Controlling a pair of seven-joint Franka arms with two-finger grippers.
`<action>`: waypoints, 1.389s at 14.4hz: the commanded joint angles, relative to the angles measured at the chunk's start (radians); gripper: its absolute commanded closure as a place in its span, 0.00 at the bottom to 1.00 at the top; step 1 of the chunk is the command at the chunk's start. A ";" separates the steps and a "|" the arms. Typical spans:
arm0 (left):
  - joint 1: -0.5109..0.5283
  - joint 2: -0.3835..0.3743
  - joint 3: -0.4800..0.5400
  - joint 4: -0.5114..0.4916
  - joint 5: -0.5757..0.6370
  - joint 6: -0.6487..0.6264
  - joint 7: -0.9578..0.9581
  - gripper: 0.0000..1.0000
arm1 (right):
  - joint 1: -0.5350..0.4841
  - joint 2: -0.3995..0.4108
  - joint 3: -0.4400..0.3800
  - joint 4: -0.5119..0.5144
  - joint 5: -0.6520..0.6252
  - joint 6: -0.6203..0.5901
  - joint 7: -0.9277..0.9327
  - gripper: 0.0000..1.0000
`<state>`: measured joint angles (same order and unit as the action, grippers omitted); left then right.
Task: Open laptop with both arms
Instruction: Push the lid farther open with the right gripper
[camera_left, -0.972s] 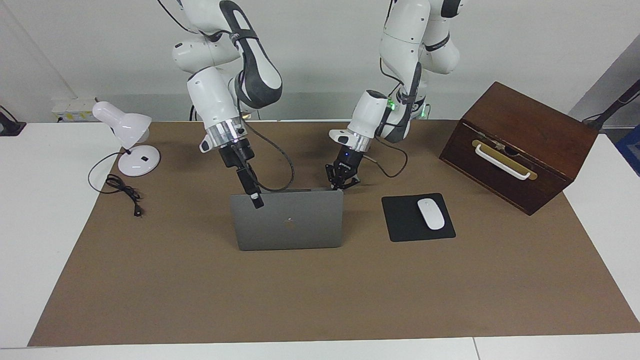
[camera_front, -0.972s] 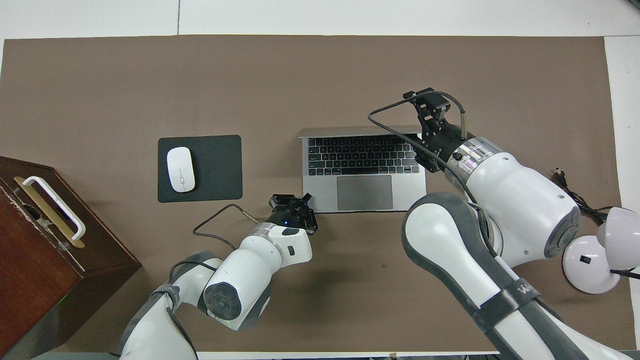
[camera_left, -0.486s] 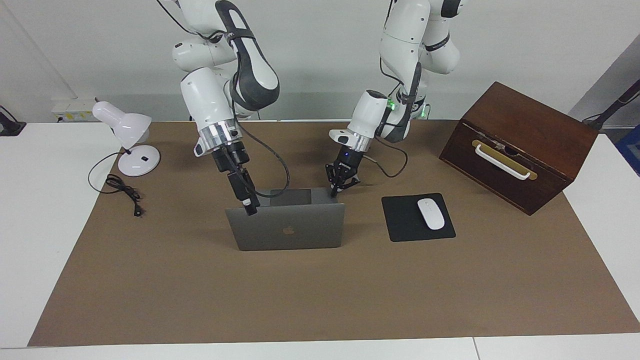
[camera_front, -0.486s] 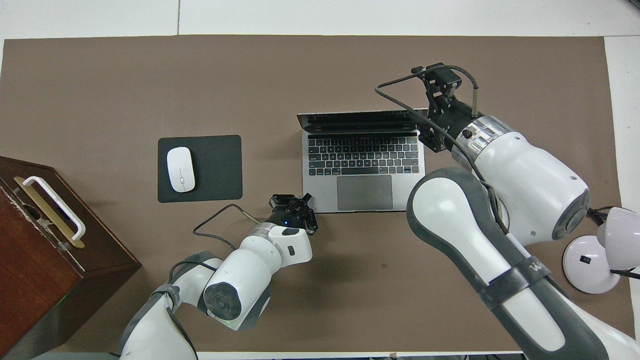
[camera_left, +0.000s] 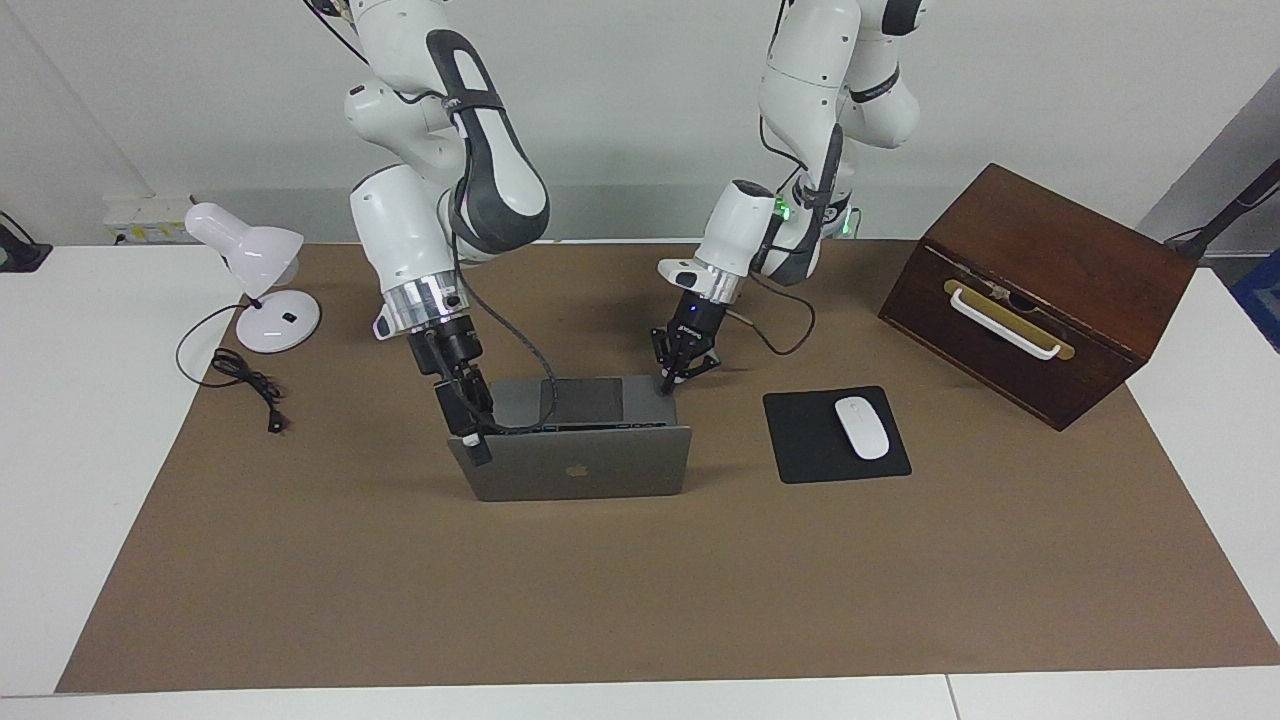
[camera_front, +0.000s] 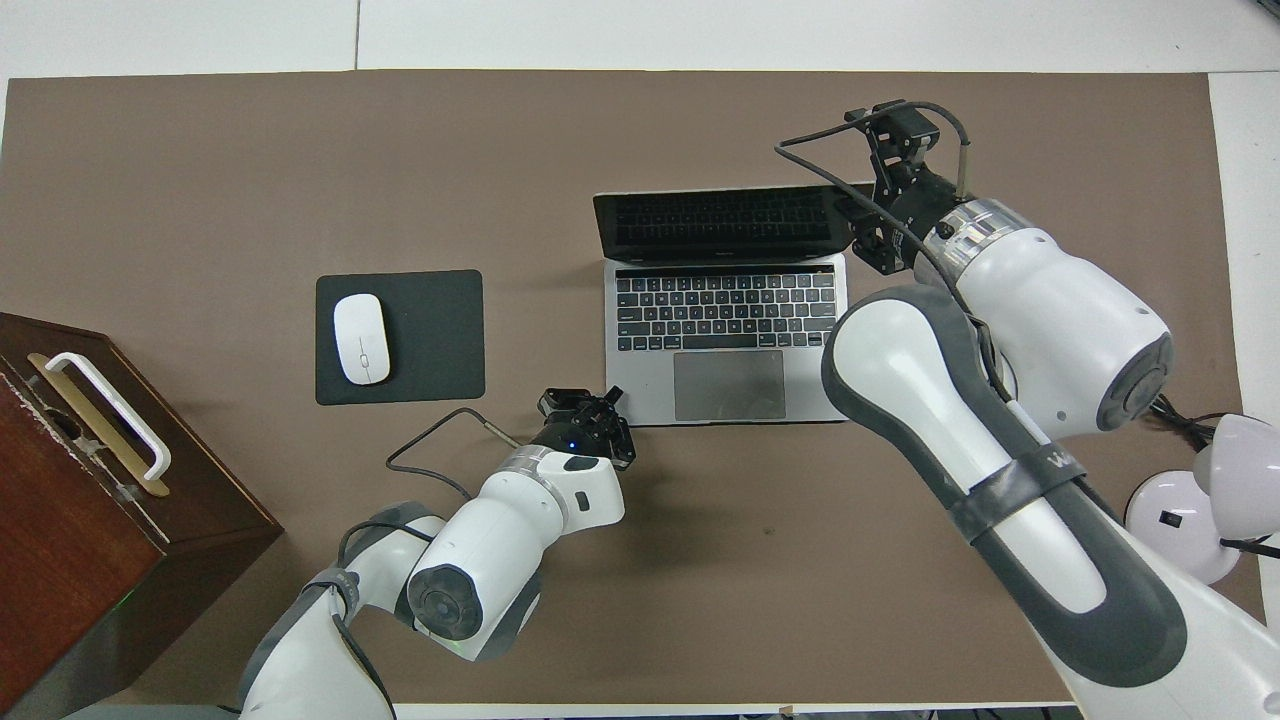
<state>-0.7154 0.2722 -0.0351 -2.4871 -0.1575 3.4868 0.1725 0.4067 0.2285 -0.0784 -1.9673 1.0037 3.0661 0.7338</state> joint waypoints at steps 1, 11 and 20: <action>-0.019 0.022 0.014 0.002 -0.013 0.017 0.019 1.00 | -0.017 0.046 0.005 0.077 0.041 0.011 -0.048 0.00; -0.016 0.022 0.014 0.002 -0.014 0.017 0.015 1.00 | 0.018 -0.014 0.045 0.053 0.072 -0.026 0.050 0.00; -0.002 -0.040 0.014 0.011 -0.017 0.003 -0.076 1.00 | -0.032 -0.071 0.095 0.249 -0.026 0.054 -0.138 0.00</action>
<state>-0.7149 0.2665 -0.0252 -2.4748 -0.1576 3.4944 0.1124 0.4148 0.1428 0.0127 -1.7717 1.0120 3.1341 0.7229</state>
